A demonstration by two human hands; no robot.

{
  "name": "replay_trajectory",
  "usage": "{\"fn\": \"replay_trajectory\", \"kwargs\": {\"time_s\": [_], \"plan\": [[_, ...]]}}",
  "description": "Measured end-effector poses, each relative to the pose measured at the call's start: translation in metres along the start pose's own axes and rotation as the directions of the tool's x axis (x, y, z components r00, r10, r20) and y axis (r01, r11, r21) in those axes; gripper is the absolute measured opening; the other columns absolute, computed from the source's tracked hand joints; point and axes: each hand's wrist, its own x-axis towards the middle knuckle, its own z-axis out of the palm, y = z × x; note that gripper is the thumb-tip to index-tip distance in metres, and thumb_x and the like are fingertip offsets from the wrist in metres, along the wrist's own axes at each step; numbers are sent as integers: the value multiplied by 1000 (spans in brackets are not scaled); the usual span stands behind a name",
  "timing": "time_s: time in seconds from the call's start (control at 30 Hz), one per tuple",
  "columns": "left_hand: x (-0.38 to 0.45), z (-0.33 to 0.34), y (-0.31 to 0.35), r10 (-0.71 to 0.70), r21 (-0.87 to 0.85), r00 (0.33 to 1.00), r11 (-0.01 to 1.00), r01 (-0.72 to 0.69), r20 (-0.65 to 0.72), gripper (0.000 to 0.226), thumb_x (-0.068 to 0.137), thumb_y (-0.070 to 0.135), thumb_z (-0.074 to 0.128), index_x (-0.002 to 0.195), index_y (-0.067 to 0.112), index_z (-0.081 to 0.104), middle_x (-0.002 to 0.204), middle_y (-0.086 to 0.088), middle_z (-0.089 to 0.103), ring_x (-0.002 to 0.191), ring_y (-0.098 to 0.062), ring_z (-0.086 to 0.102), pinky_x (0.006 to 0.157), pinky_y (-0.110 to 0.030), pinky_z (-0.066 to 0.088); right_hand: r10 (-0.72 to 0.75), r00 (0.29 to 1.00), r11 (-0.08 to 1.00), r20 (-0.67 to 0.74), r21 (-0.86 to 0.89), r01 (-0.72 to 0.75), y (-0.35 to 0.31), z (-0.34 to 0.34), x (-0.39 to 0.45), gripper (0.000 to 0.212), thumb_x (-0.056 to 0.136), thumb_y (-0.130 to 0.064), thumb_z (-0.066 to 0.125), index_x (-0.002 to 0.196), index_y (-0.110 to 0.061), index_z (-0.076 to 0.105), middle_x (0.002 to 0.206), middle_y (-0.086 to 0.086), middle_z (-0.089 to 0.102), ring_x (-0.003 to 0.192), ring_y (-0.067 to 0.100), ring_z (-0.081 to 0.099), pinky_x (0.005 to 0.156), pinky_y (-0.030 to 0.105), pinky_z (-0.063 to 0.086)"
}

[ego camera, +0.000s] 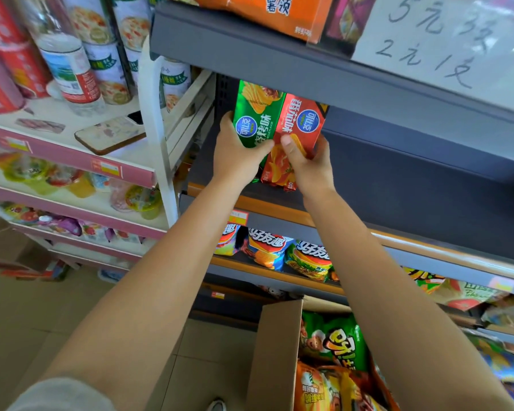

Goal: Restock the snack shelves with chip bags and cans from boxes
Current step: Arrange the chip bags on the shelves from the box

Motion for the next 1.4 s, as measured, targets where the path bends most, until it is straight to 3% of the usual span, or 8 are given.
{"fn": "replay_trajectory", "kwargs": {"time_s": [0.17,0.33,0.5,0.67,0.8,0.9,1.23,1.4], "plan": [[-54,-3,8,159,52,972,987,-152,-171,79,78,28,79,145,8,42,141,-5,49,134,-18,45,112,-32,39,-76,993,997,-95,-29,74,-12,-34,-60,61,89,-50,68,139,-24,45,135,-2,57,122,12,57,92,24,49],[-152,15,12,281,-126,958,954,-273,53,17,91,15,66,106,22,67,100,4,68,85,-13,67,75,-30,56,-110,994,992,-8,66,110,11,-106,-148,21,103,-26,52,100,-12,67,87,9,73,80,25,73,76,34,61],[-215,73,-39,-40,141,817,989,-51,575,10,96,25,60,95,33,67,90,12,67,80,-12,68,65,-22,48,218,968,963,-127,-134,-234,124,-189,-191,22,100,-13,54,83,-12,68,70,3,68,65,20,65,73,41,56],[-280,135,-118,-355,480,625,877,-35,695,16,95,42,57,101,31,67,92,14,64,90,-10,63,80,-29,52,430,892,709,-142,-558,-431,244,-260,-251,14,94,-28,61,87,-16,63,84,0,60,82,20,56,73,34,42],[-334,178,-146,-526,636,497,769,-69,690,29,96,34,58,124,26,62,128,4,62,107,-15,59,89,-32,50,640,767,453,-39,-787,-418,307,-293,-297,95,77,-62,72,152,-25,26,151,11,28,140,37,29,108,52,37],[-367,202,-154,-631,705,424,709,-25,650,52,94,36,61,143,24,48,142,-1,51,120,-22,56,89,-31,47,717,693,438,72,-821,-367,340,-309,-319,126,66,-72,75,156,-39,-7,164,10,2,149,40,12,111,60,32],[-406,236,-167,-780,706,474,600,377,409,92,82,50,76,154,30,23,153,-4,38,137,-31,42,109,-45,41,682,724,609,108,-633,-479,347,-325,-319,119,63,-73,77,153,-51,4,167,-1,-4,151,41,1,118,61,21],[-417,246,-163,-761,651,535,621,438,366,90,80,45,80,150,26,27,148,-4,44,133,-30,46,105,-42,41,544,838,779,-46,-344,-524,334,-341,-328,50,91,-56,61,135,-36,49,138,-6,48,127,17,47,98,34,45]]}}
